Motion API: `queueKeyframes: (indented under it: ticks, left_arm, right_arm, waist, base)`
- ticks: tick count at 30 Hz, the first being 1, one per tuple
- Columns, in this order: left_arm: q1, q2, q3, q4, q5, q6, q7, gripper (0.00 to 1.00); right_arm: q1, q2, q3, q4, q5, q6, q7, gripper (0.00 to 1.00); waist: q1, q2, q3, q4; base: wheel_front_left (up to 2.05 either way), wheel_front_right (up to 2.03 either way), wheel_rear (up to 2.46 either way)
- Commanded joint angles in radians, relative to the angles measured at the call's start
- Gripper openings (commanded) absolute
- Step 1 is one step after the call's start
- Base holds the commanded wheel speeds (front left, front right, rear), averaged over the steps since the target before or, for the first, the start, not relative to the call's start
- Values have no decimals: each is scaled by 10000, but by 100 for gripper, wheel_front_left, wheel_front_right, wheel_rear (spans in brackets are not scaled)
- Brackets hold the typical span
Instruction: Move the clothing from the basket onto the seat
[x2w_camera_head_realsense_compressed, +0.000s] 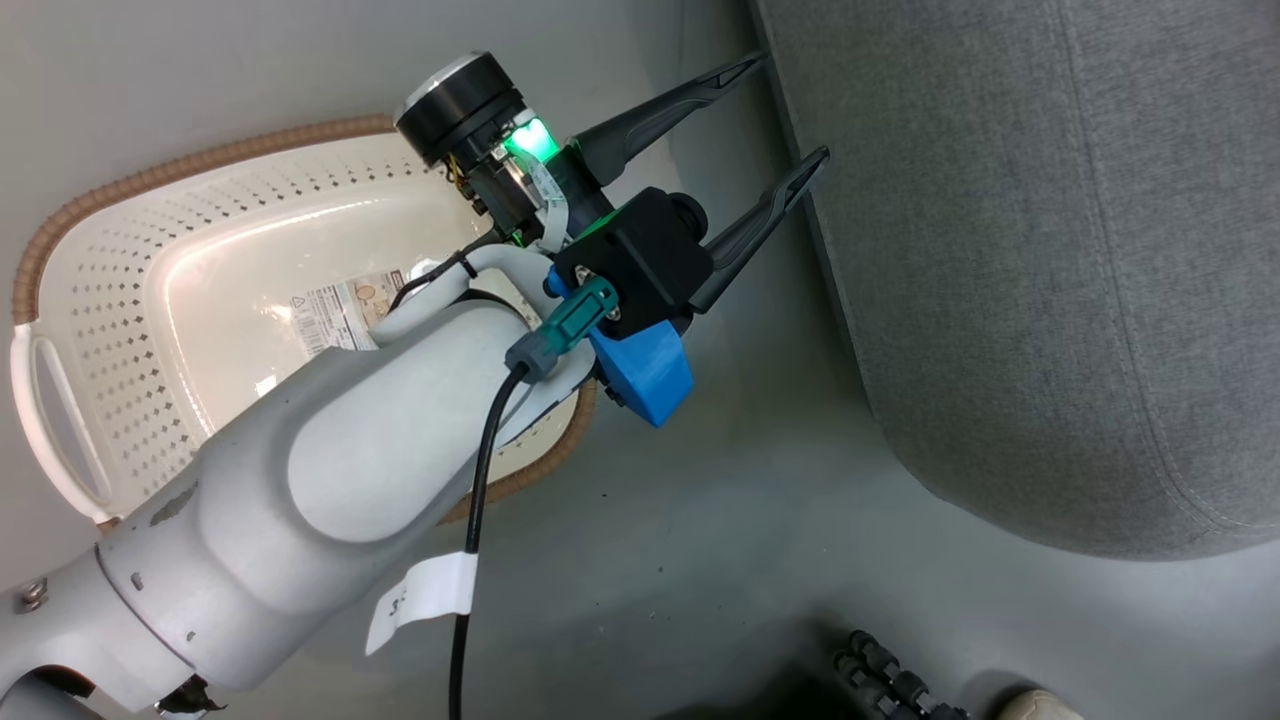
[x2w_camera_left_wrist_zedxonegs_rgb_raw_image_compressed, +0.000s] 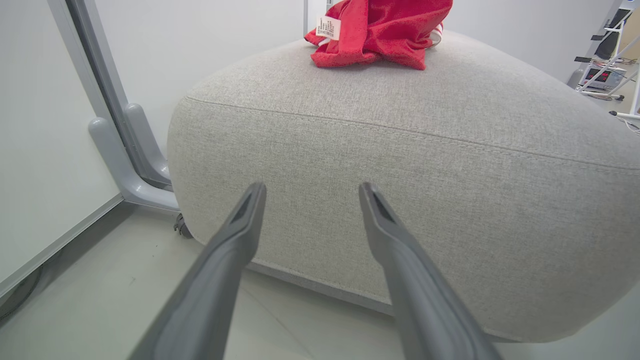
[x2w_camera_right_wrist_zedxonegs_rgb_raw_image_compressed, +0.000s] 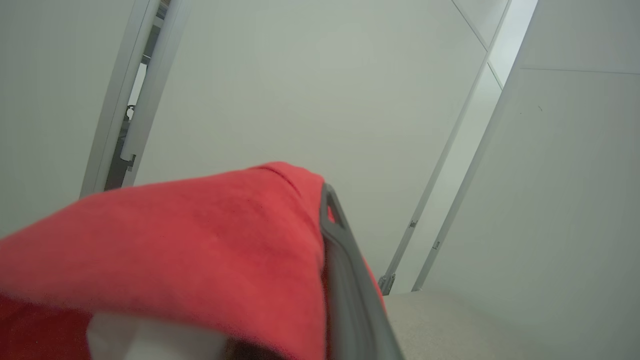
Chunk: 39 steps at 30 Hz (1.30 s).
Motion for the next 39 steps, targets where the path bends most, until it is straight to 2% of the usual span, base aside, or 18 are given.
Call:
queueKeyframes:
  ticks: [1,11,17,18,19,24,33,39]
  left_arm:
    - [-176,52,-24,-80,32,33,28,100]
    - [-289,59,-74,-201,-14,58,22,100]
    - [-370,40,-101,-181,-62,94,-14,100]
    - [-362,32,-106,-171,-68,104,-16,100]
    - [-341,29,-113,-149,-71,116,-44,100]
    - [-126,-62,-151,16,-154,156,-228,100]
    - [310,-338,-144,422,-401,261,-651,100]
    - [894,-439,87,783,-705,442,-939,100]
  right_arm:
    - [258,176,-154,173,-95,1,-10,0]
    - [1410,1146,-565,1249,-321,1,-7,0]
    - [1708,1295,-524,1808,-330,1,-8,0]
    - [1750,1307,-513,1810,-323,1,-7,7]
    - [1801,1320,-508,1782,-315,1,-8,98]
    - [2357,1482,-461,1457,-318,1,-8,100]
    - [4384,1903,39,725,-647,1,-8,100]
    - [5580,2170,241,337,-792,1,-8,100]
  waist:
    - [-1,0,159,7]
    - [-1,0,276,83]
    - [-1,0,274,139]
    - [-1,0,251,141]
    - [-1,0,214,138]
    - [-1,0,-155,117]
    - [-1,0,-1290,166]
    - [-1,0,-2371,218]
  base:
    - [0,0,0]
    - [0,0,0]
    - [0,0,0]
    - [0,0,0]
    - [0,0,0]
    - [0,0,0]
    - [0,0,0]
    - [0,0,0]
